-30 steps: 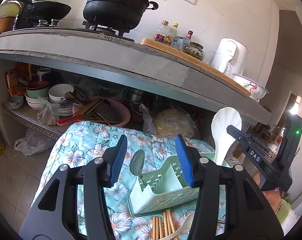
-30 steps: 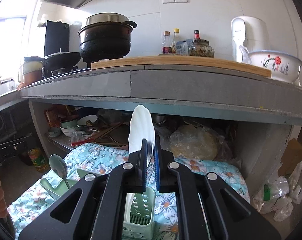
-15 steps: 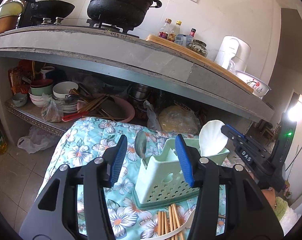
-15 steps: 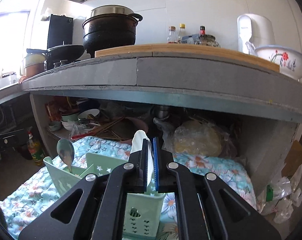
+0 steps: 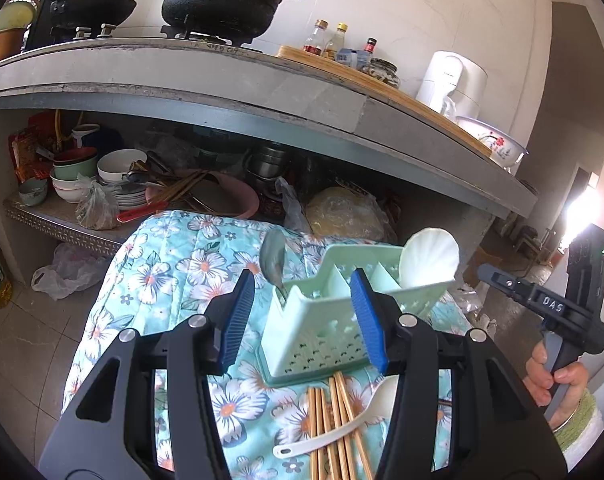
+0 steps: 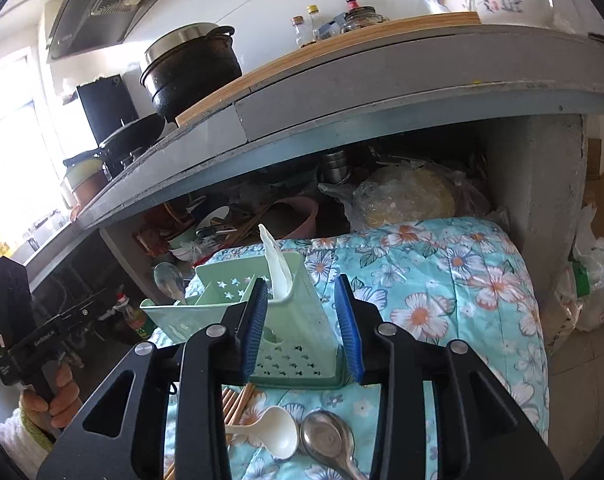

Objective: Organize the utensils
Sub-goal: 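Lower the white ceramic spoon into the green holder and open the right gripper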

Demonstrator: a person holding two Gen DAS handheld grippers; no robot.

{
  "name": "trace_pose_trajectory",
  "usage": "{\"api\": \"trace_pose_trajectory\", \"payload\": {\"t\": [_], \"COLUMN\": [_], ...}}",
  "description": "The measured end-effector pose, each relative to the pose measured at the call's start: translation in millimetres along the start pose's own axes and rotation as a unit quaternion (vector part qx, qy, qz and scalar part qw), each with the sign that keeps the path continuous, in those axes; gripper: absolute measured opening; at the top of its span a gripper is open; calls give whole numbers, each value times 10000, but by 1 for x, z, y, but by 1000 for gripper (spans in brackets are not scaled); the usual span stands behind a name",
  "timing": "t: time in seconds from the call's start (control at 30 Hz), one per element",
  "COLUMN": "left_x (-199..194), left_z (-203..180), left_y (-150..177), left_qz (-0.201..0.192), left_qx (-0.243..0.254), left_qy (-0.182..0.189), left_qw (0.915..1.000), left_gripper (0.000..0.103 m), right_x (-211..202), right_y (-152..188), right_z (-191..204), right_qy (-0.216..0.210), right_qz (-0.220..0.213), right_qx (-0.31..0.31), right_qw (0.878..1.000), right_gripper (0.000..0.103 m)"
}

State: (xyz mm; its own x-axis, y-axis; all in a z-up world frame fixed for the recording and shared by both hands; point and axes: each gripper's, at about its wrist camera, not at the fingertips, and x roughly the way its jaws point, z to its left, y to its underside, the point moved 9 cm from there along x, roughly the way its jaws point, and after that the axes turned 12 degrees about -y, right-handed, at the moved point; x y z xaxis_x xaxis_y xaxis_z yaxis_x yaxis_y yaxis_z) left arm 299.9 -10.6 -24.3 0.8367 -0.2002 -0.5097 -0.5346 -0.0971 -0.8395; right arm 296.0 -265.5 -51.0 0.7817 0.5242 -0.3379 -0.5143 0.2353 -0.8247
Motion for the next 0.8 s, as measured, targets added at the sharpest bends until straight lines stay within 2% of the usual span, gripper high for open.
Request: {"api": "trace_pose_trajectory", "payload": {"t": [0.17,0.3,0.4,0.57,0.8], "left_x": [-13,-12,-7,4,40], "left_z": [-19,-37,-55,-88,-116], "left_y": [21,48,71,102,129], "left_qz": [197,593,912,1235,1643], "left_qx": [464,924,1328,2110,3115], "left_qy": [288,583,761,993,987], "left_qw": [9983,9922,9840,9646,9307], "left_gripper": [48,48,48,48,48], "right_x": [-30,-33,-26,-5,5], "right_y": [34,78,105,136,146], "right_z": [-16,-34,-49,-67,-70], "right_qy": [-81,-30,14,46,-99], "right_qz": [235,837,1240,1710,1802], "right_qx": [430,657,913,1221,1259], "right_qw": [9988,9943,9881,9777,9755], "right_gripper": [48,50,50,50,50]}}
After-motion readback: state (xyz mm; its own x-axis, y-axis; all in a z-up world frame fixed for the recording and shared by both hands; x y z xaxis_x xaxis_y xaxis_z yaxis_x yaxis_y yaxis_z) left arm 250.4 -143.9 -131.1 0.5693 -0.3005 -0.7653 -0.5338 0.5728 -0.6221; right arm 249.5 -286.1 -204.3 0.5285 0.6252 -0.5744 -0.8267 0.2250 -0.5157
